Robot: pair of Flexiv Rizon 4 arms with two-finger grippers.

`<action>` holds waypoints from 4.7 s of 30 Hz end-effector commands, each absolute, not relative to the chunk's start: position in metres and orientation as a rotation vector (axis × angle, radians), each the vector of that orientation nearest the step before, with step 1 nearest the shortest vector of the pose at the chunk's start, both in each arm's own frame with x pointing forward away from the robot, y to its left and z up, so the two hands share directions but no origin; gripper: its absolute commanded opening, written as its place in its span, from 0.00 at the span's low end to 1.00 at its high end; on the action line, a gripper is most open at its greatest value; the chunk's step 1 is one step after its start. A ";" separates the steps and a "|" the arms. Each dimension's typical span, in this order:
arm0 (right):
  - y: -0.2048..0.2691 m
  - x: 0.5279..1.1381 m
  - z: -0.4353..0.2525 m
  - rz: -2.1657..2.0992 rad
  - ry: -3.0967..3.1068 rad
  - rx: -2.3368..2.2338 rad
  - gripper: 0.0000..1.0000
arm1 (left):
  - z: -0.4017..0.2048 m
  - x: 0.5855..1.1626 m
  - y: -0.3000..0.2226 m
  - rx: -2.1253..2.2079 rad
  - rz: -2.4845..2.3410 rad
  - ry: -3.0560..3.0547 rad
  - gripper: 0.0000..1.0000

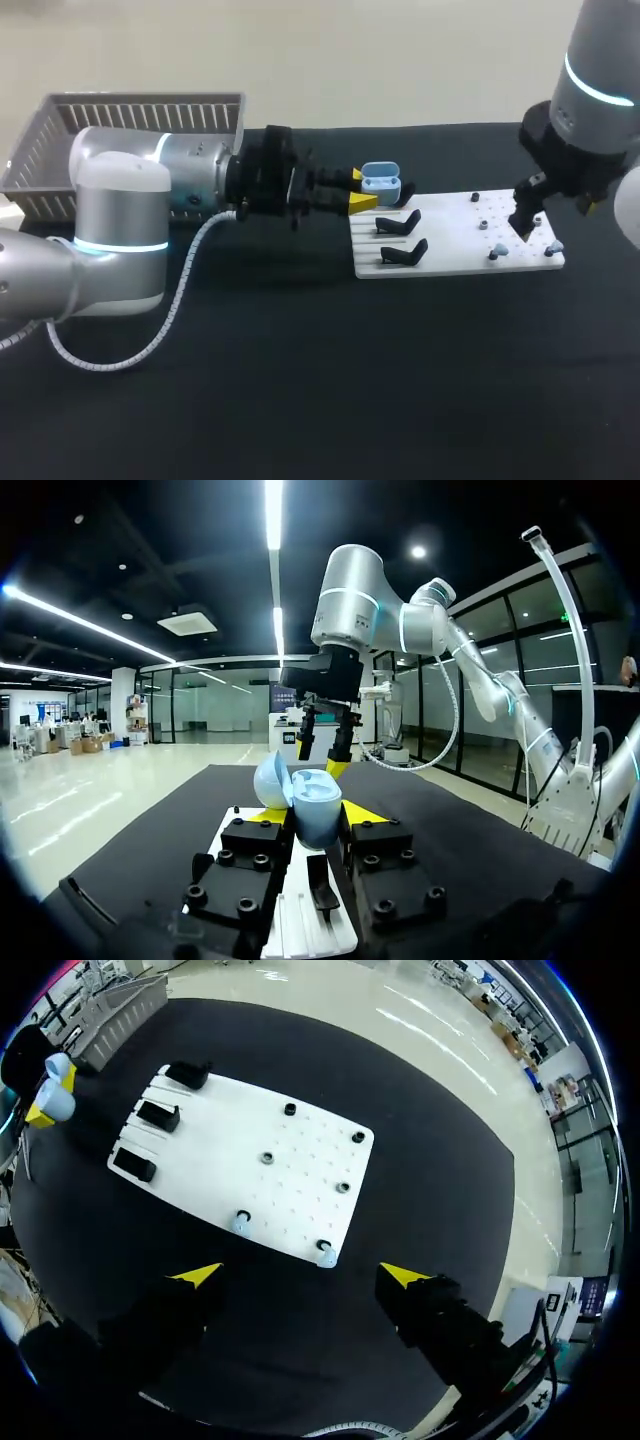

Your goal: Pick up each earbud case from the left stands, insert the matching earbuds, close the lid, and place the case in the box.

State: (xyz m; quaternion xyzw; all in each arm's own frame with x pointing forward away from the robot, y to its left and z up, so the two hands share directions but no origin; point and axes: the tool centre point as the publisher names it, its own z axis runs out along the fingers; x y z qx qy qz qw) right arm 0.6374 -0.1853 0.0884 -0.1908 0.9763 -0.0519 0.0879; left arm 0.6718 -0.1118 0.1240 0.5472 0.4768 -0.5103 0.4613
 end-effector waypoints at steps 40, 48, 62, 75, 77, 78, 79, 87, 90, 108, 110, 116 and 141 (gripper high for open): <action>-0.207 0.640 0.038 -0.126 2.881 -0.618 0.41 | 0.124 0.670 -0.112 1.342 -1.249 1.174 0.00; -0.204 0.643 0.033 -0.120 2.892 -0.625 0.39 | 0.124 0.670 -0.112 1.342 -1.249 1.174 0.00; -0.205 0.647 0.028 -0.107 2.900 -0.601 0.34 | 0.124 0.670 -0.112 1.342 -1.249 1.174 0.00; -0.207 0.650 0.023 -0.108 2.911 -0.585 0.32 | 0.124 0.670 -0.112 1.342 -1.249 1.174 0.00; -0.207 0.651 0.023 -0.112 2.908 -0.578 0.32 | 0.124 0.670 -0.112 1.342 -1.249 1.174 0.00; -0.207 0.651 0.023 -0.113 2.908 -0.575 0.32 | 0.124 0.670 -0.112 1.342 -1.249 1.174 0.00; -0.208 0.652 0.022 -0.115 2.908 -0.571 0.32 | 0.124 0.670 -0.112 1.342 -1.249 1.174 0.00; -0.209 0.652 0.020 -0.133 2.909 -0.552 0.22 | 0.124 0.670 -0.112 1.342 -1.249 1.174 0.00; -0.210 0.652 0.019 -0.136 2.912 -0.546 0.12 | 0.124 0.670 -0.112 1.342 -1.249 1.174 0.00; -0.167 0.617 0.123 -0.118 2.929 -0.222 0.00 | 0.124 0.670 -0.112 1.342 -1.249 1.174 0.00; -0.157 0.612 0.129 -0.100 2.955 -0.196 0.00 | 0.124 0.670 -0.112 1.342 -1.249 1.174 0.00; -0.129 0.596 0.131 -0.096 2.988 -0.188 0.00 | 0.124 0.670 -0.112 1.342 -1.249 1.174 0.00; -0.078 0.601 0.138 -0.114 3.026 -0.037 0.00 | 0.131 0.652 -0.109 1.429 -1.254 1.104 0.00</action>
